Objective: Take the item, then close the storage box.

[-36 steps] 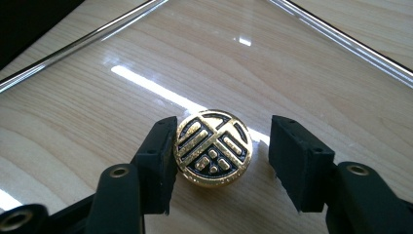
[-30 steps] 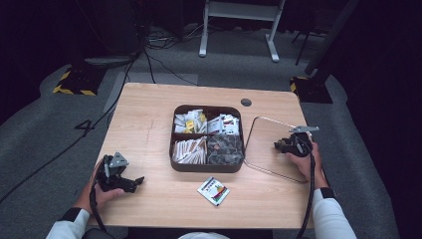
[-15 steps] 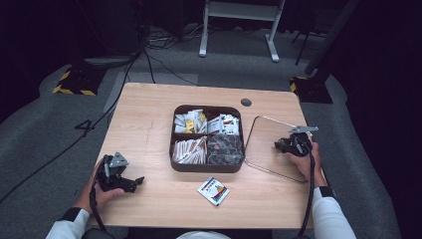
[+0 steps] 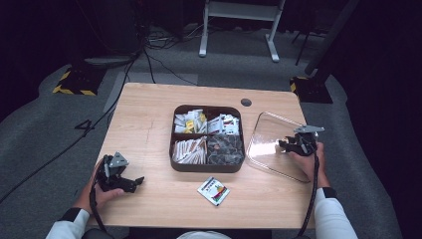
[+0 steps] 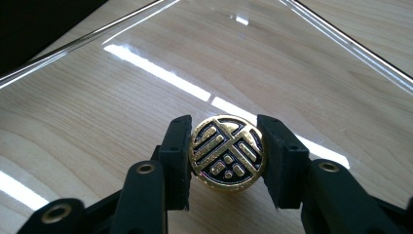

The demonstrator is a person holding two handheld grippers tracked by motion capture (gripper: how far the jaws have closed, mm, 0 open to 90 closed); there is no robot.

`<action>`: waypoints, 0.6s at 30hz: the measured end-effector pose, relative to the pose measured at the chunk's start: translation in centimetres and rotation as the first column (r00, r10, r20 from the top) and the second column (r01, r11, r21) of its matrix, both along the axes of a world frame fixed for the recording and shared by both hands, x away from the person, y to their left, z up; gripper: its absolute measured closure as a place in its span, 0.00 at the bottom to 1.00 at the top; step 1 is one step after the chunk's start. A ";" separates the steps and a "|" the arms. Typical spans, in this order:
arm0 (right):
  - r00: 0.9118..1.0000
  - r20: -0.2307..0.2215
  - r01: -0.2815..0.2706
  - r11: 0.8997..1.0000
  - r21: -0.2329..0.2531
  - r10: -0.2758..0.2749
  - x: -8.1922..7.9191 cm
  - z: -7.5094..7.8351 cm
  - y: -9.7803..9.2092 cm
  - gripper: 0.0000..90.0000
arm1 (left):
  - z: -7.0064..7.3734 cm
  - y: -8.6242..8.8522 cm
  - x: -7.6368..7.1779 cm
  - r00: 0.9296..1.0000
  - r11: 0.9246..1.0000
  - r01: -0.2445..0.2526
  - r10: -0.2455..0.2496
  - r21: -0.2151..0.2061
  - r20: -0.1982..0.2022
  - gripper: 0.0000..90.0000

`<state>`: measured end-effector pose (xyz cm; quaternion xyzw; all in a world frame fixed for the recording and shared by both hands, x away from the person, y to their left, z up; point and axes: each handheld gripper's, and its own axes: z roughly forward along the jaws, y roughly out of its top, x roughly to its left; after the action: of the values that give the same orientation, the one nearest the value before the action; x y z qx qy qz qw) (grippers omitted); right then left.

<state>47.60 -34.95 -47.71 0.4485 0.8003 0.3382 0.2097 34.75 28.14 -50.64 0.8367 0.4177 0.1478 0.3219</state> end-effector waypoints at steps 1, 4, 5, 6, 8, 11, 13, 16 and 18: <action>1.000 0.003 0.001 1.000 0.002 -0.001 0.0 0.1 -0.2 0.65 | 0.0 0.0 0.0 1.000 1.000 0.000 0.000 0.000 0.000 0.00; 1.000 0.010 0.005 1.000 -0.002 -0.005 -0.2 0.3 -0.4 0.65 | 0.0 0.0 0.0 1.000 1.000 0.000 0.000 0.000 0.000 0.00; 1.000 0.017 0.009 1.000 0.006 -0.009 -0.3 0.6 -0.6 0.65 | 0.0 0.0 0.0 1.000 1.000 0.002 -0.002 0.001 0.001 0.00; 1.000 0.020 0.008 1.000 0.009 -0.009 -0.3 0.7 -0.6 0.65 | 0.0 0.0 0.0 1.000 1.000 0.002 -0.002 0.001 0.001 0.00; 1.000 0.027 0.010 1.000 0.016 -0.010 -0.3 1.1 -0.7 0.65 | 0.0 0.0 0.0 1.000 1.000 0.002 -0.002 0.001 0.001 0.00; 0.999 0.039 0.010 1.000 0.020 -0.011 -0.4 1.5 -0.7 0.65 | 0.0 0.0 0.0 1.000 1.000 0.001 -0.001 0.000 0.000 0.00; 0.999 0.045 0.008 1.000 0.022 -0.009 -0.5 1.8 -0.7 0.65 | 0.0 0.0 0.0 1.000 1.000 0.001 -0.001 0.000 0.000 0.00; 0.998 0.055 0.005 1.000 0.022 -0.006 -0.7 2.3 -0.7 0.65 | 0.0 0.0 0.0 1.000 1.000 0.001 -0.001 0.000 0.000 0.00; 0.998 0.061 0.002 1.000 0.020 -0.003 -0.7 2.5 -0.7 0.65 | 0.0 0.0 0.0 1.000 1.000 0.001 -0.001 0.001 0.001 0.00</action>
<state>46.86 -35.61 -45.17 0.4410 0.7896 0.3594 0.2302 34.78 28.15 -50.64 0.8371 0.4169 0.1482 0.3217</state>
